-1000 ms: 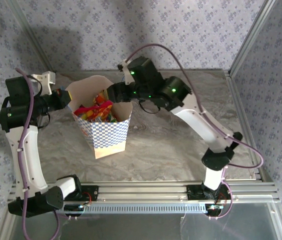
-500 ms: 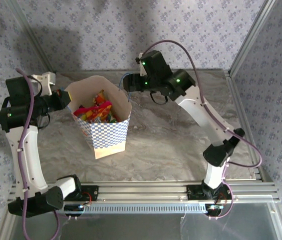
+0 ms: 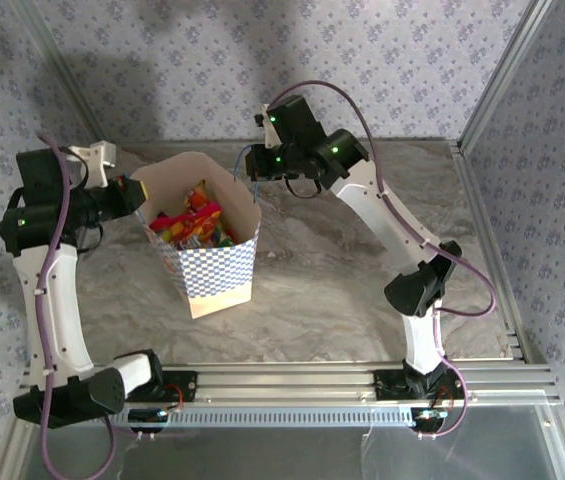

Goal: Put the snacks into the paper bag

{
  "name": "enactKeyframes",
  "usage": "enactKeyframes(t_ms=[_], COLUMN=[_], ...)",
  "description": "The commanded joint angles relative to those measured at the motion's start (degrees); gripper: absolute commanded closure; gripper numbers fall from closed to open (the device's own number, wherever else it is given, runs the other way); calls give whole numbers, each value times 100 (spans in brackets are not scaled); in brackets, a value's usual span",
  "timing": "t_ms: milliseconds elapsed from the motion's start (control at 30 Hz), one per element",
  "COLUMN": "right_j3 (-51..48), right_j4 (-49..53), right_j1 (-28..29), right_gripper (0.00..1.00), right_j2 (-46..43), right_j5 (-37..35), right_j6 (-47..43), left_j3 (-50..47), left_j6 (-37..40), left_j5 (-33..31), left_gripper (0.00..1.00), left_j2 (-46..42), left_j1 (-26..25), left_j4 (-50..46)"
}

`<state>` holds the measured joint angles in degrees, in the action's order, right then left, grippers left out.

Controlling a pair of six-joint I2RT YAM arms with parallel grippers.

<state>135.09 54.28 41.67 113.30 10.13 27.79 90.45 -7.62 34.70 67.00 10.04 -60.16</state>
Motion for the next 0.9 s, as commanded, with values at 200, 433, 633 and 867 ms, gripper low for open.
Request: enactKeyframes(t_ms=[200, 433, 633, 867], right_j3=[215, -151, -223, -1244], right_j4=[-217, -309, -164, -432], right_j1=[-256, -623, -905, -1248], right_gripper=[100, 100, 100, 100], right_j2=[-514, -1151, -1503, -1976], right_j5=[144, -68, -235, -281], right_j6=[-90, -160, -300, -228], left_j3=[1468, 2959, 4211, 4752], left_j6=[-187, -143, 56, 257], left_j5=[-271, -520, -483, -824], left_gripper=[96, 96, 96, 96], left_j2=[971, 2135, 3154, 3614], left_j1=[-1585, -2327, -2697, -3143], left_j4=[651, 628, 596, 238])
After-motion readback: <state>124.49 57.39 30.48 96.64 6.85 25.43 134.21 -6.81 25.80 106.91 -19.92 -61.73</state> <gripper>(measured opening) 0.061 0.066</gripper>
